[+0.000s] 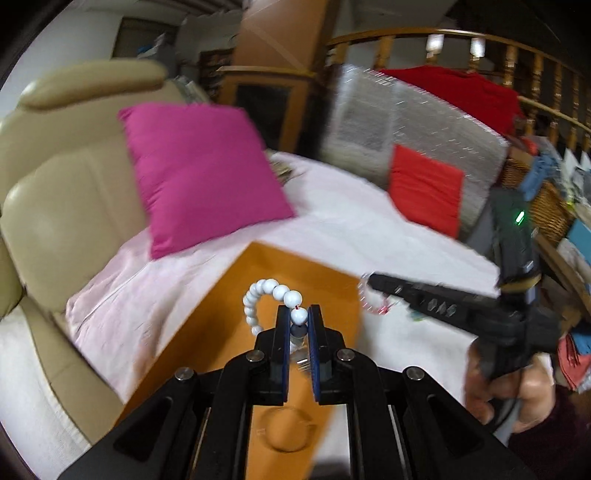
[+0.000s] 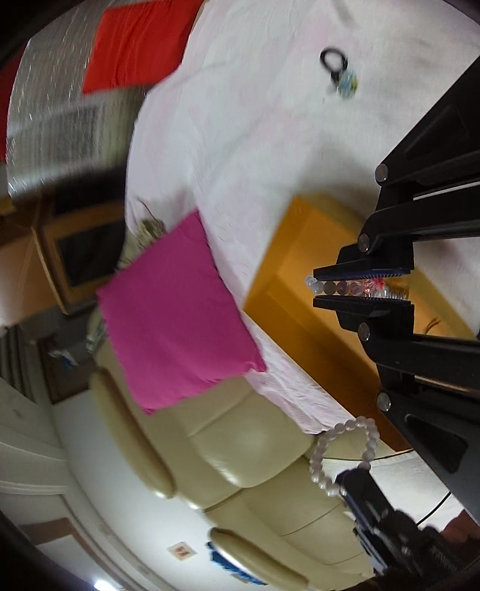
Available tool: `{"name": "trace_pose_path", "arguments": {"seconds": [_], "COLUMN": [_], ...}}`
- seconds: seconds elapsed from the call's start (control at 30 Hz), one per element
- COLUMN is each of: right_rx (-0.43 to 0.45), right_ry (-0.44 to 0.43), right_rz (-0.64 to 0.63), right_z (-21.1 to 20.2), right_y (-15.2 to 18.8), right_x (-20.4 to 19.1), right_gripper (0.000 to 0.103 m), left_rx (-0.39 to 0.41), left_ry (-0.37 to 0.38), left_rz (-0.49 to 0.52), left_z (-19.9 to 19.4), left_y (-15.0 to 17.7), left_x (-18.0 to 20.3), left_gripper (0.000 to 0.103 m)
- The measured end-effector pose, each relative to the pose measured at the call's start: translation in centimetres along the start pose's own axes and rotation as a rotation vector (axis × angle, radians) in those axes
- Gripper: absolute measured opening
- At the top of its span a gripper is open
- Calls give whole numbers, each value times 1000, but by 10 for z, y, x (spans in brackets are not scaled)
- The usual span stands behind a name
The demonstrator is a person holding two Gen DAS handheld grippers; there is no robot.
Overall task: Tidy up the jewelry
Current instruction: 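Carry both bracelets over the orange box, then open both grippers to drop the bracelets into the orange box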
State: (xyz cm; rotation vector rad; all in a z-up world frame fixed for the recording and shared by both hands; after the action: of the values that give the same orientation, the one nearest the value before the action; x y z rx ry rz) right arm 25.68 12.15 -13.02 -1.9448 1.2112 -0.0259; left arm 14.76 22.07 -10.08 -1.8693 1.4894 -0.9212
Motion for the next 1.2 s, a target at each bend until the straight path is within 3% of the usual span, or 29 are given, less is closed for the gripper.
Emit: {"name": "trace_pose_path", "arguments": {"seconds": [0.23,0.53,0.9,0.93,1.0,1.07,1.2], "right_rx": [-153,-294,-382,-381,-386,-360,-250], "right_ry": [38,129,164,158,142,130,94], "right_rz": [-75,-126,-71,-68,-81,-76,-47], "right_z": [67,133,155,152,144,131,91], "right_y": [-5,5,13,11,9,0,-27], "right_x": [-38,-48,-38,-38,-39,-38,-28], "right_gripper": [9,9,10,10,10,10,12], "left_rx": [-93,-226,-320,-322,-323,-290,-229], "left_ry": [-50,-86,-129,-136,-150,-178,-201], "left_rz": [-45,-72,-87,-84,-77,-71,-43], "left_z": [35,72,88,88,85,76,56], "left_y": [35,66,83,83,81,74,56], "left_x": [-45,-71,-83,-83,-81,-80,-68], "left_gripper": [9,9,10,13,44,60,62]}}
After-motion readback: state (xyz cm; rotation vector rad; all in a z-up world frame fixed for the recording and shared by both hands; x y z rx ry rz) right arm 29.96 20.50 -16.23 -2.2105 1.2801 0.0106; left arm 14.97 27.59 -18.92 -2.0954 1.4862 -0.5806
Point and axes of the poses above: each gripper's, at about its wrist camera, not at the fingertips, and z roughly the way its jaws point, x to its right, y to its underside, the point moved 9 cm from there along z, roughly the way its jaws point, and after that the axes turned 4 degrees about z, right-handed, at the moved point
